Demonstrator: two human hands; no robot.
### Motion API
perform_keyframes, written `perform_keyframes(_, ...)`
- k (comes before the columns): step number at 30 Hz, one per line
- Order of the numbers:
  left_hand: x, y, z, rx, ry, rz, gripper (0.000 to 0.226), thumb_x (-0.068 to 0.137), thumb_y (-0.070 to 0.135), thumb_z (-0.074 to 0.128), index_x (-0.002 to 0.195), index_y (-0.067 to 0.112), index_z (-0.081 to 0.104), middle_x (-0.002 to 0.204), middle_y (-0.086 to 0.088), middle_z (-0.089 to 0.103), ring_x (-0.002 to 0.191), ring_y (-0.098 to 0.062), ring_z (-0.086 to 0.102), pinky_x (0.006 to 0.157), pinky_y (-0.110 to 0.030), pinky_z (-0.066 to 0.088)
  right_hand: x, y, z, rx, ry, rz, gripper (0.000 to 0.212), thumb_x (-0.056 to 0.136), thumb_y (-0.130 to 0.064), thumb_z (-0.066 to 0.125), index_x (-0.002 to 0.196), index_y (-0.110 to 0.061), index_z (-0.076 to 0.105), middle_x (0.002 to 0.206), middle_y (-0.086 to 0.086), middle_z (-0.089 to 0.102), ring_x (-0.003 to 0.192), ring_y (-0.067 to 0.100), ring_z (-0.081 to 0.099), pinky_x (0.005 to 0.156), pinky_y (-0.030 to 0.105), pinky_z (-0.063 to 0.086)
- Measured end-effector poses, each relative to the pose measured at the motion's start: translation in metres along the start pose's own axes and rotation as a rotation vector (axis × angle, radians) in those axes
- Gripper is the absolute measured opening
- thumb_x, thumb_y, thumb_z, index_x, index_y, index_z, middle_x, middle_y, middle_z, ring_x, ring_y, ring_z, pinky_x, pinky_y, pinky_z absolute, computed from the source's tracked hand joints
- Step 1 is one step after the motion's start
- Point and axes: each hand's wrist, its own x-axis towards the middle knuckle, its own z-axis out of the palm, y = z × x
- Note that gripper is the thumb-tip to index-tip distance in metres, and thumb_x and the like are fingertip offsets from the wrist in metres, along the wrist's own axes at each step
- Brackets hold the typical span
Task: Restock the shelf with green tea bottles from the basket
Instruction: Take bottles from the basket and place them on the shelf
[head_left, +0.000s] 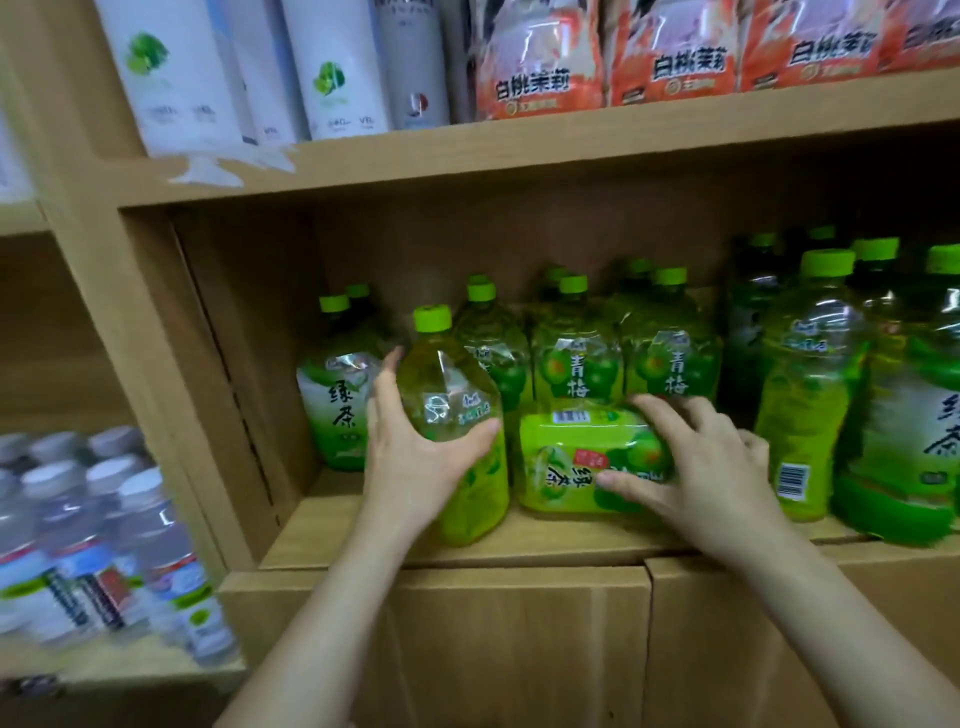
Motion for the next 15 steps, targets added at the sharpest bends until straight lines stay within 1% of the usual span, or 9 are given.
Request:
perform_keyframes(3, -0.004, -0.001, 0.008, 0.003, 0.085, 0.014, 0.098, 0.065, 0.044, 0.08, 0.143, 0.035, 0.021, 0.131, 0.016, 0.029, 0.12, 0.0, 0.027, 0.098, -0.022, 0.023, -0.002, -0.002, -0.01, -0.06, -0.023, -0.058, 0.095, 0.057, -0.089, 0.026, 0.142, -0.045, 0.027, 0.132, 0.006, 0.042, 0.121, 0.026, 0.041, 0.097, 0.043, 0.042)
perform_keyframes(5, -0.006, -0.001, 0.014, -0.003, 0.141, 0.016, 0.096, 0.066, 0.043, 0.08, 0.142, 0.035, 0.022, 0.125, 0.018, 0.026, 0.118, 0.001, 0.026, 0.097, -0.024, 0.024, -0.009, 0.002, -0.019, -0.038, -0.109, -0.076, 0.094, 0.056, -0.09, 0.03, 0.141, -0.054, 0.014, 0.132, 0.004, 0.042, 0.119, 0.025, 0.046, 0.09, 0.041, 0.049)
perform_keyframes(7, -0.006, -0.002, 0.017, -0.011, 0.179, 0.027, 0.095, 0.066, 0.042, 0.08, 0.142, 0.033, 0.024, 0.126, 0.017, 0.027, 0.118, 0.0, 0.028, 0.097, -0.024, 0.024, -0.015, 0.009, -0.025, -0.022, -0.237, -0.083, 0.093, 0.054, -0.088, 0.036, 0.135, -0.063, -0.003, 0.128, 0.003, 0.049, 0.113, 0.026, 0.055, 0.083, 0.041, 0.052)
perform_keyframes(8, -0.006, -0.003, 0.018, -0.014, 0.186, 0.031, 0.094, 0.067, 0.042, 0.08, 0.142, 0.032, 0.025, 0.128, 0.015, 0.029, 0.119, -0.001, 0.028, 0.098, -0.024, 0.024, -0.016, 0.011, -0.027, -0.004, -0.249, -0.09, 0.093, 0.054, -0.085, 0.038, 0.134, -0.065, -0.005, 0.123, 0.003, 0.055, 0.111, 0.027, 0.057, 0.081, 0.041, 0.052)
perform_keyframes(10, -0.006, -0.003, 0.019, -0.011, 0.188, 0.037, 0.093, 0.067, 0.042, 0.079, 0.142, 0.03, 0.026, 0.135, 0.009, 0.033, 0.12, -0.001, 0.028, 0.098, -0.024, 0.024, -0.02, 0.013, -0.029, 0.057, -0.18, -0.09, 0.092, 0.058, -0.081, 0.049, 0.136, -0.063, 0.005, 0.118, 0.001, 0.062, 0.108, 0.025, 0.059, 0.075, 0.037, 0.048)
perform_keyframes(12, -0.007, -0.002, 0.019, -0.005, 0.19, 0.035, 0.092, 0.068, 0.041, 0.079, 0.142, 0.029, 0.026, 0.14, 0.003, 0.034, 0.119, -0.002, 0.028, 0.097, -0.024, 0.024, -0.024, 0.01, -0.033, 0.065, -0.102, -0.097, 0.089, 0.062, -0.076, 0.059, 0.138, -0.059, 0.015, 0.115, 0.0, 0.066, 0.105, 0.023, 0.06, 0.068, 0.033, 0.042)
perform_keyframes(15, -0.007, -0.001, 0.019, -0.008, 0.202, 0.043, 0.092, 0.068, 0.04, 0.08, 0.142, 0.026, 0.028, 0.141, 0.0, 0.035, 0.12, -0.004, 0.03, 0.097, -0.023, 0.024, -0.024, 0.0, -0.059, -0.07, -0.059, -0.133, 0.086, 0.064, -0.075, 0.06, 0.137, -0.059, 0.019, 0.115, -0.004, 0.067, 0.105, 0.022, 0.061, 0.068, 0.031, 0.044)
